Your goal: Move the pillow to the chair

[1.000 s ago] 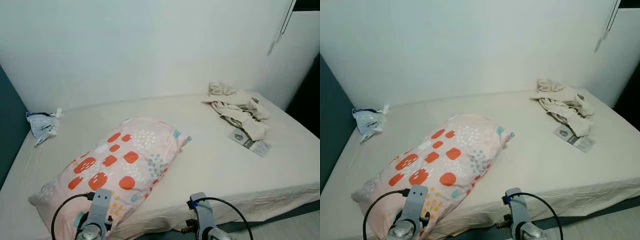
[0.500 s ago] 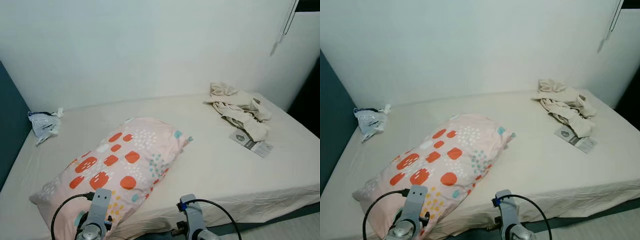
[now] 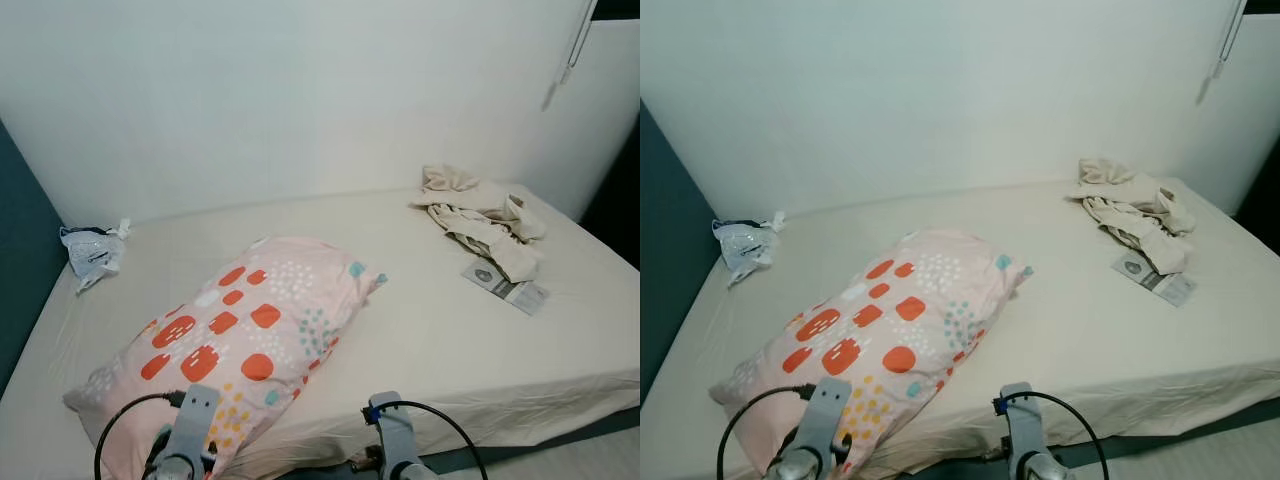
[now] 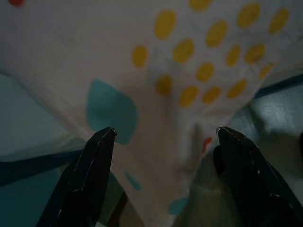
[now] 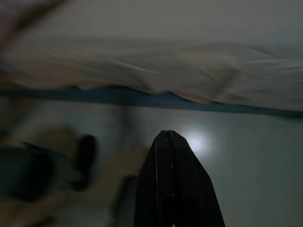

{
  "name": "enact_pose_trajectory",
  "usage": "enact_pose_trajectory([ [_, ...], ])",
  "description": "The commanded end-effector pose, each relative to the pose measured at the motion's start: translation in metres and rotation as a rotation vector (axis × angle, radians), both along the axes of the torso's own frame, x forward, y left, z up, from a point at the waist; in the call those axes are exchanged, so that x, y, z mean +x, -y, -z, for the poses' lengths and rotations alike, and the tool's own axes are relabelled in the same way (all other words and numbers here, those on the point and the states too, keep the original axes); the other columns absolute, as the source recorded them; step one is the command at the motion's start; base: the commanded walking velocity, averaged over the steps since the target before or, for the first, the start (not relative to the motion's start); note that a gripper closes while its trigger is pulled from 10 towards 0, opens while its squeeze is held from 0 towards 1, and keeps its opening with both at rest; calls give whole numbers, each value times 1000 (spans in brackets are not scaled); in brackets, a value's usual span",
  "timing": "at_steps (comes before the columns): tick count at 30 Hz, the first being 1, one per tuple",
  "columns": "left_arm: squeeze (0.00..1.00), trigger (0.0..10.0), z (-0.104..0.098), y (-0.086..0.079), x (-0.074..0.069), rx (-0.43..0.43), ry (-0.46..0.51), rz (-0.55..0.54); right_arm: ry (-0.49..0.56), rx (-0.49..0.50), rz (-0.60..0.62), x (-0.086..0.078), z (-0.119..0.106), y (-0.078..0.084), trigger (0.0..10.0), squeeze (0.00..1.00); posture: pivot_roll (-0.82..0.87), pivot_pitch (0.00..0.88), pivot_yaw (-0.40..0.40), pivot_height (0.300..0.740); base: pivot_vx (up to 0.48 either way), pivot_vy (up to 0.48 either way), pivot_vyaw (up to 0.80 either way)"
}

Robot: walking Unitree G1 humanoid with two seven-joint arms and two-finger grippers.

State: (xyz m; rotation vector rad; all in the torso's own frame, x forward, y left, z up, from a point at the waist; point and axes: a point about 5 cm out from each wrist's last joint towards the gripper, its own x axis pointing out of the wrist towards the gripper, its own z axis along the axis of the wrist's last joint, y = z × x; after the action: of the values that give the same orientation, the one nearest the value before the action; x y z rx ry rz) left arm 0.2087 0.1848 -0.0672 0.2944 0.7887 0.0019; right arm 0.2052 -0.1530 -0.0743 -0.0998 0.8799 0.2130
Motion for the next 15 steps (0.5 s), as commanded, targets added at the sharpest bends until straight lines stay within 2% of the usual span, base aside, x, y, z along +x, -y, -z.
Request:
enact_pose_trajectory([
  [1, 0, 10000, 1, -1, -4, 3, 6, 14, 19, -77, -35, -2, 0, 10, 10000, 0, 27, 25, -35, 740, 0, 0, 0],
  [2, 0, 10000, 1, 0, -6, 3, 20, 16, 30, -112, -53, -1, -1, 13, 10000, 0, 17, 48, -57, 740, 0, 0, 0],
  [3, 0, 10000, -3, 0, -3, 26, 91, 27, 77, -163, -62, 6, -5, 18, 10000, 0, 17, 48, -57, 740, 0, 0, 0],
  [4, 0, 10000, -10, -1, 0, 19, 177, 1, 157, -142, -26, 17, -14, 20, 10000, 0, 1, 71, -77, 740, 0, 0, 0],
  [6, 0, 10000, -11, -1, 1, 14, 194, -8, 176, -133, -17, 20, -16, 20, 10000, 0, 1, 71, -77, 740, 0, 0, 0],
  [9, 0, 10000, -16, 0, 0, -44, 266, -56, 301, -108, -17, 35, -31, 22, 10000, 0, -20, 109, -103, 740, 0, 0, 0],
  [15, 0, 10000, -22, 7, -3, -66, 343, -19, 406, -123, -56, 50, -47, 16, 10000, 0, -33, 135, -95, 740, 0, 0, 0],
])
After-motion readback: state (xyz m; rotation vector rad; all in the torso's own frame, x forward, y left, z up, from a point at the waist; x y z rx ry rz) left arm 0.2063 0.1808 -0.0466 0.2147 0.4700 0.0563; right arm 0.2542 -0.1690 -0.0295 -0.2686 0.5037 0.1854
